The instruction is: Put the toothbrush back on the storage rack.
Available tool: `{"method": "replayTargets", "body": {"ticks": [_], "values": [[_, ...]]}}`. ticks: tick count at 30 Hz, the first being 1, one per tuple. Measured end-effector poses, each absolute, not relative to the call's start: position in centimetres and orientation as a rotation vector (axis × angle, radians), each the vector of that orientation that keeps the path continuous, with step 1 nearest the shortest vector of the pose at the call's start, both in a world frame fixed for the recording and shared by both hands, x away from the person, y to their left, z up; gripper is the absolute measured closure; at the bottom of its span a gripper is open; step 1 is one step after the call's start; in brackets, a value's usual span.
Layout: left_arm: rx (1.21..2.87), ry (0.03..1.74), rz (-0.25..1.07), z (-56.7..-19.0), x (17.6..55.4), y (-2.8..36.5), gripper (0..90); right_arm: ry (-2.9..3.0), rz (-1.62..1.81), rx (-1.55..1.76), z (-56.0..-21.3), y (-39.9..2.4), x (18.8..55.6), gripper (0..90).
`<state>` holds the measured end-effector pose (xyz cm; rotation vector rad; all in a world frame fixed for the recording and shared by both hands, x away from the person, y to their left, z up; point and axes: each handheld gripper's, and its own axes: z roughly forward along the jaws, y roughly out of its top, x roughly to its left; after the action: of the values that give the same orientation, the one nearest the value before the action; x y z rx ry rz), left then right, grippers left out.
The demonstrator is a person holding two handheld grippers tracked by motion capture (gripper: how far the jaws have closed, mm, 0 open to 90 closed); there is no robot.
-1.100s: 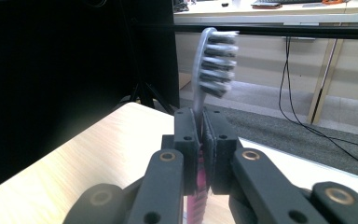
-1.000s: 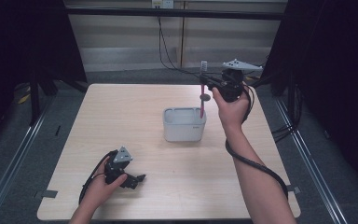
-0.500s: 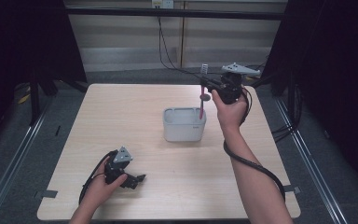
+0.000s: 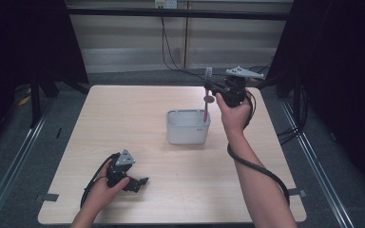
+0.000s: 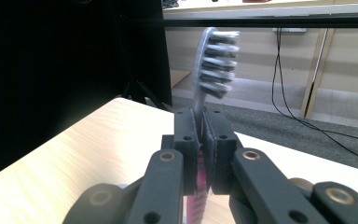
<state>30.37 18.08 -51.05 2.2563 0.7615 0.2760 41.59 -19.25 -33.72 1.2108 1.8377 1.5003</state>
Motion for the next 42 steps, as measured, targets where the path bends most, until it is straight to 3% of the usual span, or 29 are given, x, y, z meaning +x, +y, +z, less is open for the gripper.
{"method": "replayTargets", "body": {"ticks": [42], "values": [[2.265,0.754,0.283,-51.0,30.4,18.1,0.0,1.889,1.465,1.224,-36.8,-19.2,41.1,84.7]]}}
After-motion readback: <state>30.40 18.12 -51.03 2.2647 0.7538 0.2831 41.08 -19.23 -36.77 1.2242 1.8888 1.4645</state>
